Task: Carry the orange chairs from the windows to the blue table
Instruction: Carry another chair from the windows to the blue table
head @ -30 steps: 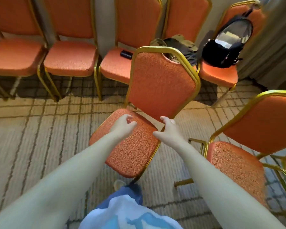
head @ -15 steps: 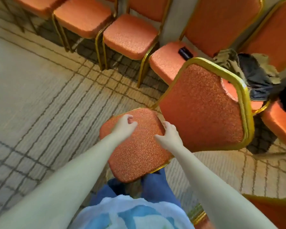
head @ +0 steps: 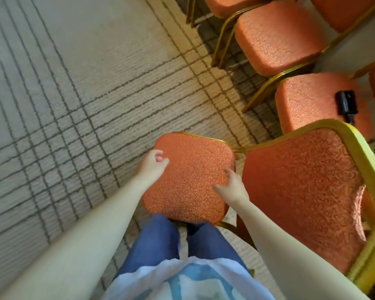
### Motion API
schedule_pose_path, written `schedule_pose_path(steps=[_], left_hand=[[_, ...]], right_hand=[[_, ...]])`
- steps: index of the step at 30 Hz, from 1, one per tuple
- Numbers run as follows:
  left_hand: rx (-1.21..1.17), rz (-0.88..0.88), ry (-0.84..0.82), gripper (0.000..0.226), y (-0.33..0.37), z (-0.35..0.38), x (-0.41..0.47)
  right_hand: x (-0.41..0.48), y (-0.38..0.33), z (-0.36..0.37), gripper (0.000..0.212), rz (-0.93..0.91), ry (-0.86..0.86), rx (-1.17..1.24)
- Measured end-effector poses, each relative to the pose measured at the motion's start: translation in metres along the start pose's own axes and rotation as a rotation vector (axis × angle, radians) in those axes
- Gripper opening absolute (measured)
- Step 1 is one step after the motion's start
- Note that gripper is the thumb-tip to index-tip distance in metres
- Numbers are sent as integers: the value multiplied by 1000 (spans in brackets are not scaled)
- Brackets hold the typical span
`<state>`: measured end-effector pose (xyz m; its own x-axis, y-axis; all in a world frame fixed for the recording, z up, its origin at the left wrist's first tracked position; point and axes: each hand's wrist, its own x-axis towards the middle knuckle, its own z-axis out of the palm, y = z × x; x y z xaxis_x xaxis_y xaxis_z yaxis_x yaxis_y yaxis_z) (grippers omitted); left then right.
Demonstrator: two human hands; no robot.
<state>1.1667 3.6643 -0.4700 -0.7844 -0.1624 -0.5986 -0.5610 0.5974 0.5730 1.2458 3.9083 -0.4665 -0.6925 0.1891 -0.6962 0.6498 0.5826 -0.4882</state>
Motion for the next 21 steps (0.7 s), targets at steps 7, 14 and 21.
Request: schedule_pose_path(steps=[7, 14, 21], left_hand=[[-26, -129, 45, 36, -41, 11, 21], [57, -182, 43, 34, -107, 39, 85], [34, -222, 8, 38, -157, 62, 153]], right_hand=[[27, 35, 3, 77, 101, -56, 21], [87, 78, 38, 63, 180, -21, 62], [152, 102, 73, 79, 240, 99, 224]])
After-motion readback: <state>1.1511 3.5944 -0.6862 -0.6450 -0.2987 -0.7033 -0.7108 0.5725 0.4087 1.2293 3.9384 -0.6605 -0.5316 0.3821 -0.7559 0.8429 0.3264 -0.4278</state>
